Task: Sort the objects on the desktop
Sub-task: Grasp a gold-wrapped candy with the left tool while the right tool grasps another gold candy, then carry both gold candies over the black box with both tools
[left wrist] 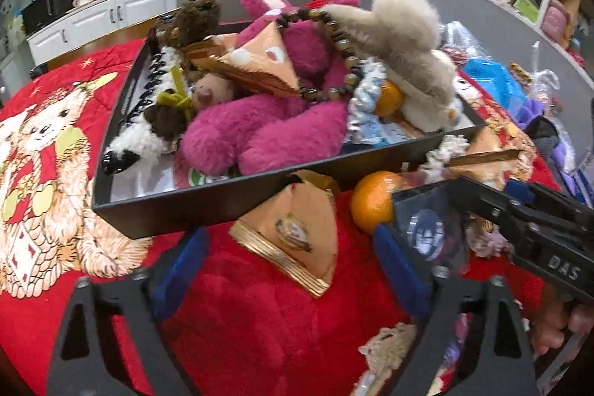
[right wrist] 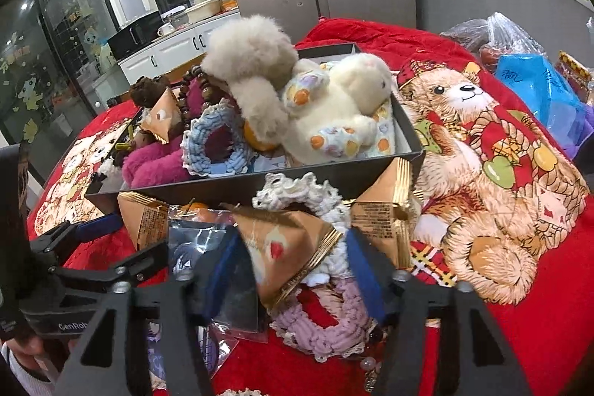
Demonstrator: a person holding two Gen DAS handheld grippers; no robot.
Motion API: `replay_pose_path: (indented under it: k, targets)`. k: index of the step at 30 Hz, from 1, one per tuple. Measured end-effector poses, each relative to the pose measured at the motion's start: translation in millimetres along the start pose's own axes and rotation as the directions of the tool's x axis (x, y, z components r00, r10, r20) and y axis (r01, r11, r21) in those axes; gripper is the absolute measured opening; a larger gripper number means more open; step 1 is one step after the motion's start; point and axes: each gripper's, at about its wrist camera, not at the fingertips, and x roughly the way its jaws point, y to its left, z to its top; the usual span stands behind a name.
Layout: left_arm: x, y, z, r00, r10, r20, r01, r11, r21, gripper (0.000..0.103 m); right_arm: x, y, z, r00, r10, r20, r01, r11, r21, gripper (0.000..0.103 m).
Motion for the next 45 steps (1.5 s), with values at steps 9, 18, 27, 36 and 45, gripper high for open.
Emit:
replay_pose_path:
  k: [9,18,27,36,45]
  targets:
    - [-7.3,-17.0,-0.7,0.997,0.072,0.019,-0.073,0.995,0.073,0.032,-11.8,8.9,-3.7,0.999,-0.022,0.031,0.024,0.998,-0.064,0.041]
    - [-23.7,-24.9,-0.2,0.995,0.091,0.044,-0.093,0.994,0.058,0.027,-22.1,21.7,-8.9,0.999,0.005,0.044,0.000,0.994,-0.110,0.041]
    - [-51.8,-30.9,7.9,0.987,0.099,0.123,-0.105,0.993,0.048,0.026,-40.5,28.2,-7.8,0.996,0.022,0.089,-0.011,0.992,-0.126,0.041]
    - [-60.6,-34.6,9.3,0.981,0.140,0.137,-0.146,0.989,0.033,0.026,-52.0,28.4,-5.9,0.993,0.041,0.110,-0.028,0.992,-0.122,0.041]
    - [-59.6,-32.7,7.7,0.978,0.167,0.129,-0.170,0.985,0.012,0.026,-54.8,39.5,-8.7,0.992,0.062,0.110,-0.045,0.987,-0.151,0.041]
